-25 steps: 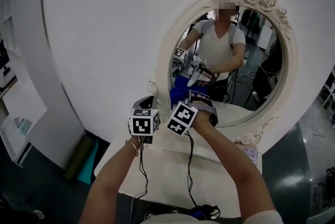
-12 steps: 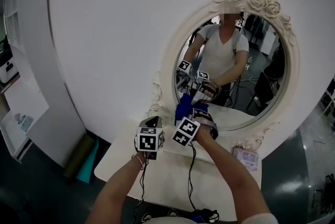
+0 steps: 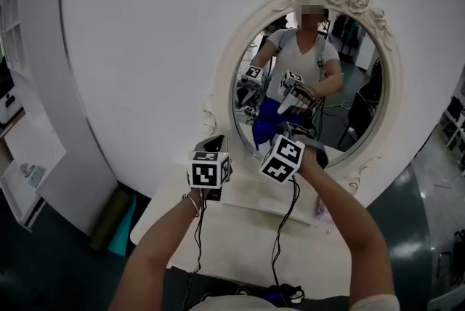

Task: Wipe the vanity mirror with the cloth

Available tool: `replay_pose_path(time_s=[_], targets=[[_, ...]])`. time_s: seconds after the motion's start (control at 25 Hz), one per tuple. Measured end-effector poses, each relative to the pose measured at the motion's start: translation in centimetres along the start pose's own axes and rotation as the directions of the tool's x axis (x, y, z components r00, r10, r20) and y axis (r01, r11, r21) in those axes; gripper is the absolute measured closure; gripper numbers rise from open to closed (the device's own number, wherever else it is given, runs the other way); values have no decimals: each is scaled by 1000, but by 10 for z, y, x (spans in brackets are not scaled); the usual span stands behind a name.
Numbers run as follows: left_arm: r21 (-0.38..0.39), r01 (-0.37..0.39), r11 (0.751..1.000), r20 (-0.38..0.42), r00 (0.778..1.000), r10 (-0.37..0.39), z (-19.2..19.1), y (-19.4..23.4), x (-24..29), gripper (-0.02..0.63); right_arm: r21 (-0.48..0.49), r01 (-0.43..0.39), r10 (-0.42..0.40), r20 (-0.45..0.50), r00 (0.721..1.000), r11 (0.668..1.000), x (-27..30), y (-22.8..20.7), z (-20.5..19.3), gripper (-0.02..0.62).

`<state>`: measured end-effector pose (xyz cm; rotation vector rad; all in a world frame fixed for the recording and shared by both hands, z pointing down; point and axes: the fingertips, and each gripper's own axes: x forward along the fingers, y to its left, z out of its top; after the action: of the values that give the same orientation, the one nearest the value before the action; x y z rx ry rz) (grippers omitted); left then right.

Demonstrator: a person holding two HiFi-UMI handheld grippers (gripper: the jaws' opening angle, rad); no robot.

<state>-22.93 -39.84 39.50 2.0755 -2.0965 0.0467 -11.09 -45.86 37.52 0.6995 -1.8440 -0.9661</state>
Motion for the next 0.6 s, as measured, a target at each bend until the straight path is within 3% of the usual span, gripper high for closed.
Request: replay_pose_path(time_s=[0.16, 0.36, 0.6], targets=[[21, 42, 999, 94, 995, -44, 71, -26, 0, 600, -22, 165, -165, -8, 986, 986, -51, -92, -1, 532], [126, 83, 989, 190, 976, -106, 159, -66, -3, 601, -68, 345, -347, -29, 937, 936, -110, -190, 0, 532], [189, 91, 978, 300, 943, -146, 260, -99, -7, 600, -132, 459, -468, -50, 882, 879, -156, -261, 5, 532]])
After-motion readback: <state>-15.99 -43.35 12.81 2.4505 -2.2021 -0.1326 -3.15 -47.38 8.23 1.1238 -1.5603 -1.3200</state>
